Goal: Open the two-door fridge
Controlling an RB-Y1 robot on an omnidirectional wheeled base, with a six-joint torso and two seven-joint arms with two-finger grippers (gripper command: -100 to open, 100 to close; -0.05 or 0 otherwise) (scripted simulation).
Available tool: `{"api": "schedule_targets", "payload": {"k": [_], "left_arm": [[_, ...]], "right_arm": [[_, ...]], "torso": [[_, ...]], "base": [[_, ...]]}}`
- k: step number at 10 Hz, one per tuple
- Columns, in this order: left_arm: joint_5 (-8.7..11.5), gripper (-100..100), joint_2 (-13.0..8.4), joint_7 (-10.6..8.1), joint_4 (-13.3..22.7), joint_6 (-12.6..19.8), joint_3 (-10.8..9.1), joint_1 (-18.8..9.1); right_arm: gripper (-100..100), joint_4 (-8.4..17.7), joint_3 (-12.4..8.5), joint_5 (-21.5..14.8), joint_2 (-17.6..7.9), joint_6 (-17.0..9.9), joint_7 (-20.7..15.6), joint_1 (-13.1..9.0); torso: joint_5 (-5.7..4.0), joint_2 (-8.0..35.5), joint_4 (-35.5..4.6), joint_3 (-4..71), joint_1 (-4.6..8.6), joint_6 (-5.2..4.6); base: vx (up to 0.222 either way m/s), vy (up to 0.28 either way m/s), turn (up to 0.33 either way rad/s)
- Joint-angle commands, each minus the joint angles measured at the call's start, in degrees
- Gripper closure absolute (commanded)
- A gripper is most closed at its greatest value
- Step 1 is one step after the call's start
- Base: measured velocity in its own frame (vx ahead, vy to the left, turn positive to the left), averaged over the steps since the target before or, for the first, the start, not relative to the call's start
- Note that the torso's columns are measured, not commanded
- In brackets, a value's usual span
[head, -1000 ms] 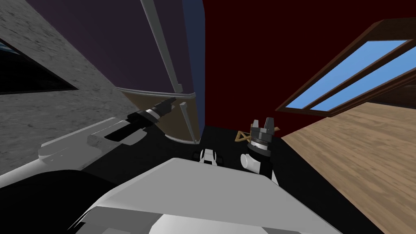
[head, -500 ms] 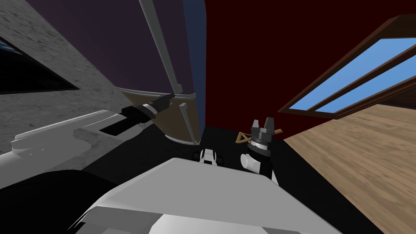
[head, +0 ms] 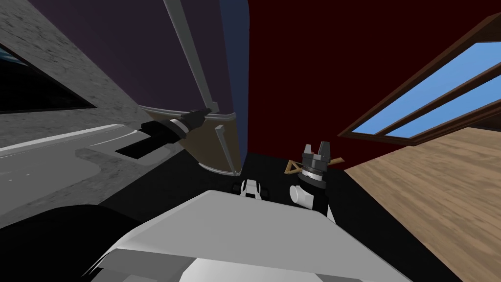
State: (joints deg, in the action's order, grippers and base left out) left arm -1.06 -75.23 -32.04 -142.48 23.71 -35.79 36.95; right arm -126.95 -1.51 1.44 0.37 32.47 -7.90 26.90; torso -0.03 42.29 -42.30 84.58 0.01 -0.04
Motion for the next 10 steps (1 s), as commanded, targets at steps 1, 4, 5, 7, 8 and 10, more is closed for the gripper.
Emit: {"api": "schedule_targets", "payload": {"k": [1, 4, 5, 7, 8, 10], "left_arm": [[-0.05, -100, -3.1, -0.76, -3.37, 3.09, -1.89, 0.18], [0.36, -100, -3.36, -0.95, -2.66, 3.07, -1.83, -0.11], [0.45, 100, -3.47, -1.05, -2.69, 3.24, -1.94, -0.11], [-2.61, 100, -4.81, -4.78, -3.57, 2.51, -3.68, 2.05], [-2.61, 100, -4.81, -5.12, -3.57, 2.51, -3.68, 2.05], [-5.61, 100, -6.1, -8.75, -4.25, 1.94, -5.29, 4.37]], "right_arm": [[0, 0.0, 0.0, 0.0, 0.0, 0.0, 0.0, 0.0], [0, 0.0, 0.0, 0.0, 0.0, 0.0, 0.0, 0.01], [0, 0.0, 0.0, 0.0, 0.0, 0.0, 0.0, 0.0], [0, 0.0, 0.0, 0.0, -0.01, 0.0, 0.0, -0.03], [0, 0.01, -0.01, 0.0, -0.02, -0.01, 0.0, -0.05], [0, 0.01, -0.01, 0.0, -0.02, -0.01, 0.0, -0.05]], "torso": [[-0.01, -0.06, 0.02, 0.04, 0.05, -0.01], [0.01, -0.17, 0.06, 0.08, 0.04, 0.04], [0.03, -0.04, 0.05, 0.03, -0.01, 0.03], [0.24, 0.27, 0.03, -0.17, -0.53, 0.01], [0.29, 0.57, -0.14, -0.39, -0.78, 0.07], [0.31, 0.48, -0.32, -0.28, -0.84, 0.51]], "base": [[0.042, -0.003, 0.001], [0.058, -0.014, 0.008], [0.009, -0.004, -0.009], [-0.183, 0.16, -0.226], [-0.278, 0.228, -0.157], [-0.324, 0.2, -0.196]]}}
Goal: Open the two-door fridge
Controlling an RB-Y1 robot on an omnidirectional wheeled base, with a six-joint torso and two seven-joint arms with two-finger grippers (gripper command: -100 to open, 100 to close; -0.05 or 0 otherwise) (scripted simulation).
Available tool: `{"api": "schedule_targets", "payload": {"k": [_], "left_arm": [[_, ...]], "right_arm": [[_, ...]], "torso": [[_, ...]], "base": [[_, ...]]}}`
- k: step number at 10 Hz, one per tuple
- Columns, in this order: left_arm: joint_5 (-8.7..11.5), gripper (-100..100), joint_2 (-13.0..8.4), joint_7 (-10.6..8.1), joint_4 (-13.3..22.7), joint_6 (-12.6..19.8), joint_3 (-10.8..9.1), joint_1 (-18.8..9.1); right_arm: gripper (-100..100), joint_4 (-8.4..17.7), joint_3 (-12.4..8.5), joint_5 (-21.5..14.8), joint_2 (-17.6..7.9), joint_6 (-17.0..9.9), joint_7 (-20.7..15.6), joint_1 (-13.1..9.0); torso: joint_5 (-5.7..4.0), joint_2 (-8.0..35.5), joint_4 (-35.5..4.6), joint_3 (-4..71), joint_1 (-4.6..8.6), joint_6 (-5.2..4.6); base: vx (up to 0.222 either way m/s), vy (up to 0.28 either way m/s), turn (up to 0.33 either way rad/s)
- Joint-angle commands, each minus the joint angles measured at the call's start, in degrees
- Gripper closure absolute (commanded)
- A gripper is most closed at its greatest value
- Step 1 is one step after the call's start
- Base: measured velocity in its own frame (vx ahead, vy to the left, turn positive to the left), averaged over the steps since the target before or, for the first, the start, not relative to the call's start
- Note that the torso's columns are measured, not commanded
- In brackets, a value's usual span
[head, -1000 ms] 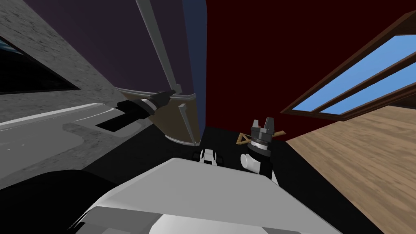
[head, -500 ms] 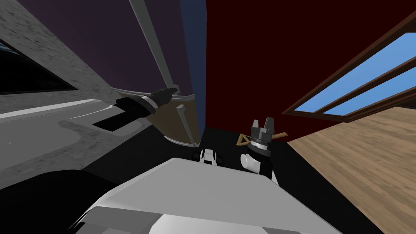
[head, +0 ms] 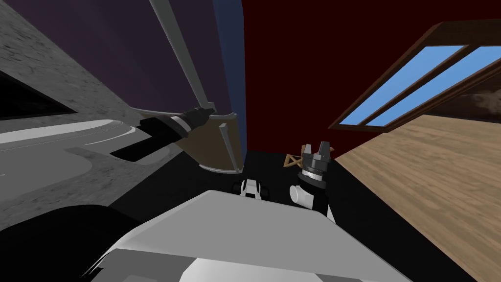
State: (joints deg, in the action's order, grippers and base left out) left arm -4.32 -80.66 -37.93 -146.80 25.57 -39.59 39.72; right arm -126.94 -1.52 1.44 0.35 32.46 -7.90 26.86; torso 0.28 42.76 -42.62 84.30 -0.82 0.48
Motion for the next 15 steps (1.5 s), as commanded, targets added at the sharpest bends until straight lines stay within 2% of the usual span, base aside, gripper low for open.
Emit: {"api": "schedule_targets", "payload": {"k": [1, 3, 4, 6, 7, 9, 10, 11, 12, 13, 14, 15], "left_arm": [[-2.35, 100, -0.66, -3.31, 0.07, 0.08, -1.49, 1.6], [-5.36, 100, -1.95, -6.95, -0.62, -0.5, -3.11, 3.92], [-5.36, 100, -1.95, -7.39, -0.62, -0.5, -3.11, 3.92], [-8.37, 100, -3.23, -11.0, -1.31, -1.07, -4.73, 6.23], [-8.37, 100, -3.23, -11.47, -1.31, -1.07, -4.73, 6.23], [-11.38, 100, -4.52, -15.15, -1.99, -1.64, -6.35, 8.55], [-11.38, 100, -4.52, -15.55, -1.99, -1.64, -6.35, 8.55], [-10.94, 100, -4.78, -14.97, -2.38, -2.03, -6.04, 8.53], [-12.76, 100, -7.49, -17.79, -2.51, -0.65, -7.52, 10.5], [-12.76, 100, -7.49, -17.79, -2.51, -0.65, -7.52, 10.5], [-14.53, 100, -10.06, -20.24, -2.5, 0.88, -9.15, 12.34], [-14.53, 100, -10.06, -20.41, -2.5, 0.88, -9.15, 12.34]], "right_arm": [[0, 0.0, 0.0, 0.0, 0.0, 0.0, 0.0, -0.01], [0, 0.0, 0.0, 0.0, 0.0, 0.0, 0.0, 0.02], [0, 0.0, 0.0, 0.0, -0.01, 0.0, 0.0, 0.0], [0, 0.0, 0.0, 0.0, 0.0, 0.0, 0.0, 0.01], [0, 0.0, -0.01, 0.0, -0.01, 0.0, 0.0, 0.0], [0, 0.0, 0.0, 0.0, 0.0, 0.0, 0.0, 0.02], [0, 0.0, -0.01, 0.0, -0.01, 0.0, 0.0, 0.01], [0, 0.0, 0.0, 0.0, 0.0, 0.0, 0.0, 0.02], [0, 0.0, 0.0, 0.0, 0.01, 0.0, 0.0, 0.04], [0, -0.01, -0.01, 0.0, 0.0, 0.01, 0.0, 0.04], [0, -0.01, -0.01, 0.0, 0.0, 0.01, 0.0, 0.03], [0, 0.0, -0.01, 0.0, -0.01, 0.0, 0.0, 0.02]], "torso": [[-0.01, 0.01, 0.01, 0.02, -0.02, -0.05], [-0.17, -0.51, 0.0, 0.42, 0.16, -0.05], [-0.06, -0.16, -0.03, 0.19, -0.09, -0.14], [-0.02, -0.11, -0.08, 0.14, -0.16, 0.03], [0.03, -0.03, -0.06, 0.07, -0.24, -0.03], [-0.12, -0.34, 0.02, 0.3, 0.19, -0.05], [-0.12, -0.17, 0.05, 0.15, 0.15, -0.19], [-0.14, -0.26, 0.07, 0.17, 0.35, -0.14], [-0.29, -0.69, 0.19, 0.43, 0.75, -0.23], [-0.3, -0.69, 0.28, 0.47, 0.57, -0.38], [-0.11, -0.41, 0.24, 0.27, 0.3, -0.24], [-0.01, -0.2, 0.2, 0.11, 0.08, -0.21]], "base": [[-0.252, 0.142, -0.109], [-0.24, 0.178, -0.195], [-0.269, 0.187, -0.123], [-0.297, 0.212, -0.194], [-0.247, 0.155, -0.113], [-0.274, 0.143, -0.178], [-0.27, 0.142, -0.105], [-0.11, 0.036, -0.028], [-0.089, 0.14, -0.116], [-0.166, 0.182, -0.113], [-0.221, 0.198, -0.125], [-0.195, 0.17, -0.082]]}}
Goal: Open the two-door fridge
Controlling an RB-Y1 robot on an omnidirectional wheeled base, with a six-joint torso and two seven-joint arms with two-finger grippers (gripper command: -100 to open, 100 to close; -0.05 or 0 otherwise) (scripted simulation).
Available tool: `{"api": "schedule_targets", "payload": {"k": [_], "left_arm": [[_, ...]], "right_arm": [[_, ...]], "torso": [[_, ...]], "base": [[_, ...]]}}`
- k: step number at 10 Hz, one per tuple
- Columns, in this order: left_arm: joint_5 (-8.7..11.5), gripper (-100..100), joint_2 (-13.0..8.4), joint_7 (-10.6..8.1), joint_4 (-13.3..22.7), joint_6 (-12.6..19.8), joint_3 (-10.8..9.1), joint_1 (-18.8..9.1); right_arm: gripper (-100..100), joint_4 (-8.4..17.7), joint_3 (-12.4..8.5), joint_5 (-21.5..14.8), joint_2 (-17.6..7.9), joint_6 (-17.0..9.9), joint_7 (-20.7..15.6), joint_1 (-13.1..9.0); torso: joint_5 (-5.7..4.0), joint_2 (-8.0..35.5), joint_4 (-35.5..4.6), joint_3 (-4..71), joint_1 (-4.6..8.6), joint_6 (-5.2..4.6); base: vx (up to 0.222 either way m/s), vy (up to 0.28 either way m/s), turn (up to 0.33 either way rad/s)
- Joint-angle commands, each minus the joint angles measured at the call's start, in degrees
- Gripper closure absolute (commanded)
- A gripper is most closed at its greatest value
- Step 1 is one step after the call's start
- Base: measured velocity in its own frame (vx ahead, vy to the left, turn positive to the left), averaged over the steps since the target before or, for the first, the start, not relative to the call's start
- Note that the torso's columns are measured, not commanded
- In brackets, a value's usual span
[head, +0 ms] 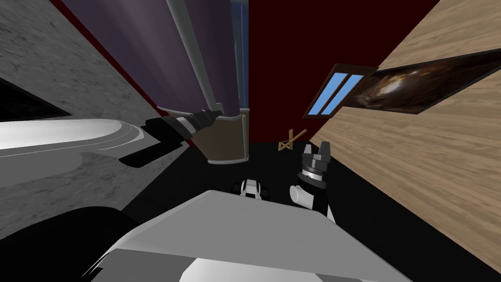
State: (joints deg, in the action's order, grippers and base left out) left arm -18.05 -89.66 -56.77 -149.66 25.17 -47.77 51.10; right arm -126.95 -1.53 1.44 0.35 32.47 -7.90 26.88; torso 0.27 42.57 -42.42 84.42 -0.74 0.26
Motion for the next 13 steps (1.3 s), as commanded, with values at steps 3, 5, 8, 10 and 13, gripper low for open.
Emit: {"api": "schedule_targets", "payload": {"k": [3, 5, 8, 10, 13], "left_arm": [[-4.35, 100, -6.22, -6.66, 0.38, 4.32, -4.22, 4.65], [-6.13, 100, -8.8, -9.34, 0.39, 5.84, -5.85, 6.49], [-7.9, 100, -11.38, -12.04, 0.4, 7.37, -7.48, 8.33], [-9.67, 100, -13.96, -14.66, 0.41, 8.89, -9.11, 10.18], [-13.22, 100, -19.12, -19.64, 0.43, 11.8, -12.36, 13.86]], "right_arm": [[0, 0.0, 0.0, 0.0, 0.0, 0.0, 0.0, 0.01], [0, 0.0, 0.0, 0.0, 0.0, 0.0, 0.0, 0.01], [0, 0.0, 0.0, 0.0, 0.0, 0.0, 0.0, 0.01], [0, 0.0, 0.0, 0.0, 0.0, 0.0, 0.0, 0.01], [0, 0.0, 0.0, 0.0, 0.0, 0.0, 0.0, 0.02]], "torso": [[-0.03, -0.33, -0.06, 0.27, -0.03, 0.19], [0.03, -0.31, -0.13, 0.27, -0.22, 0.27], [0.08, -0.3, -0.08, 0.3, -0.41, 0.19], [0.18, -0.21, -0.17, 0.27, -0.67, 0.28], [0.1, -0.32, -0.18, 0.34, -0.32, 0.25]], "base": [[-0.199, 0.182, -0.095], [-0.173, 0.173, -0.097], [-0.162, 0.177, -0.086], [-0.192, 0.193, -0.086], [-0.188, 0.17, -0.088]]}}
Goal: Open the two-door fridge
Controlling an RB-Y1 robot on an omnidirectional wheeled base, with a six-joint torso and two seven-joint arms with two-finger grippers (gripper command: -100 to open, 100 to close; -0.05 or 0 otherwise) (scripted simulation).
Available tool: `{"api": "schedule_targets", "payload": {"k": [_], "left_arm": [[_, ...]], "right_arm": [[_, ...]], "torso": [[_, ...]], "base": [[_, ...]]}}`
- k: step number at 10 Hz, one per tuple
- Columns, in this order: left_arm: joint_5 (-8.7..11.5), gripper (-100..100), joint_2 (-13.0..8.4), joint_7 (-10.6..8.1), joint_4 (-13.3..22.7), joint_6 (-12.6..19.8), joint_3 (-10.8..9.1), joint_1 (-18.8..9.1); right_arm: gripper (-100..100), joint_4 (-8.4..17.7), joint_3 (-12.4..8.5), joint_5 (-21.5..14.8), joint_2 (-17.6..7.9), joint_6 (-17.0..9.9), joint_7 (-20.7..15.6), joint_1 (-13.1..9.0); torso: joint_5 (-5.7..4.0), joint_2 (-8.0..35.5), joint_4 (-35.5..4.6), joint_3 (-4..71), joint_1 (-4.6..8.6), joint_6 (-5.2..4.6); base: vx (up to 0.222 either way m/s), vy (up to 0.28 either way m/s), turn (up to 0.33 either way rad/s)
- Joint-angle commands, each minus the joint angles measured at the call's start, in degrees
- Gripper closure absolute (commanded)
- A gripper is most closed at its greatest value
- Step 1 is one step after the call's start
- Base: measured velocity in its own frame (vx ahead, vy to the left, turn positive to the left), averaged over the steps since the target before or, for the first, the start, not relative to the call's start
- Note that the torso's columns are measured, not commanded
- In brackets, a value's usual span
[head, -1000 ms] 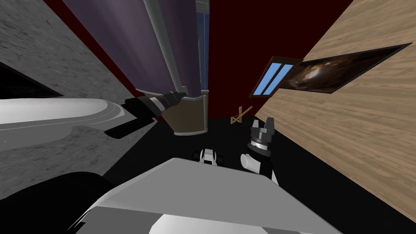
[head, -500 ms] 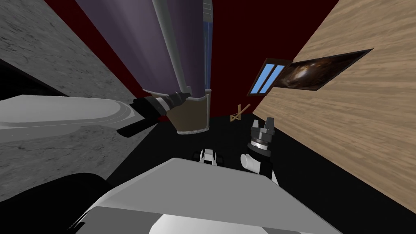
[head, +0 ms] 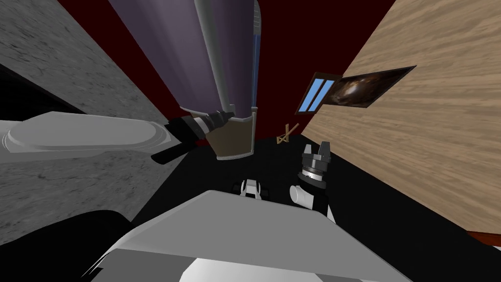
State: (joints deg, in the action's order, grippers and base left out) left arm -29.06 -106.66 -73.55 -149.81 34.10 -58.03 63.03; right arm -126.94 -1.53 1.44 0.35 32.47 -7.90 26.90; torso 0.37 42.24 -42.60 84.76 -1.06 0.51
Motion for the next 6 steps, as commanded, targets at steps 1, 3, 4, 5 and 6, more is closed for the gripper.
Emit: {"api": "schedule_targets", "payload": {"k": [1, 3, 4, 5, 6], "left_arm": [[-2.21, 100, -2.12, -3.12, 0.59, 3.0, -2.1, 1.93], [-3.98, 100, -4.7, -5.74, 0.6, 4.52, -3.73, 3.78], [-3.73, 100, -4.6, -5.08, 0.13, 3.52, -3.33, 3.65], [-4.79, 100, -6.75, -6.45, 0.21, 3.58, -4.64, 4.52], [-4.79, 100, -6.75, -6.45, 0.21, 3.58, -4.64, 4.52]], "right_arm": [[0, 0.0, 0.0, 0.0, 0.0, 0.0, 0.0, 0.0], [0, 0.0, 0.0, 0.0, 0.0, 0.0, 0.0, -0.01], [0, 0.0, 0.0, 0.0, 0.0, 0.0, 0.0, 0.0], [0, 0.0, 0.01, 0.0, 0.01, 0.0, 0.0, 0.02], [0, -0.01, -0.01, 0.0, 0.0, 0.01, 0.0, 0.02]], "torso": [[-0.06, -0.01, 0.09, -0.02, 0.16, -0.15], [-0.1, 0.21, 0.07, -0.17, 0.27, -0.23], [-0.16, 0.22, 0.09, -0.24, 0.52, -0.22], [-0.32, -0.1, 0.18, -0.06, 0.96, -0.29], [-0.35, -0.12, 0.26, -0.04, 0.81, -0.4]], "base": [[-0.149, 0.151, -0.067], [-0.217, 0.16, -0.086], [-0.085, 0.044, -0.023], [-0.051, 0.147, 0.037], [-0.076, 0.159, -0.022]]}}
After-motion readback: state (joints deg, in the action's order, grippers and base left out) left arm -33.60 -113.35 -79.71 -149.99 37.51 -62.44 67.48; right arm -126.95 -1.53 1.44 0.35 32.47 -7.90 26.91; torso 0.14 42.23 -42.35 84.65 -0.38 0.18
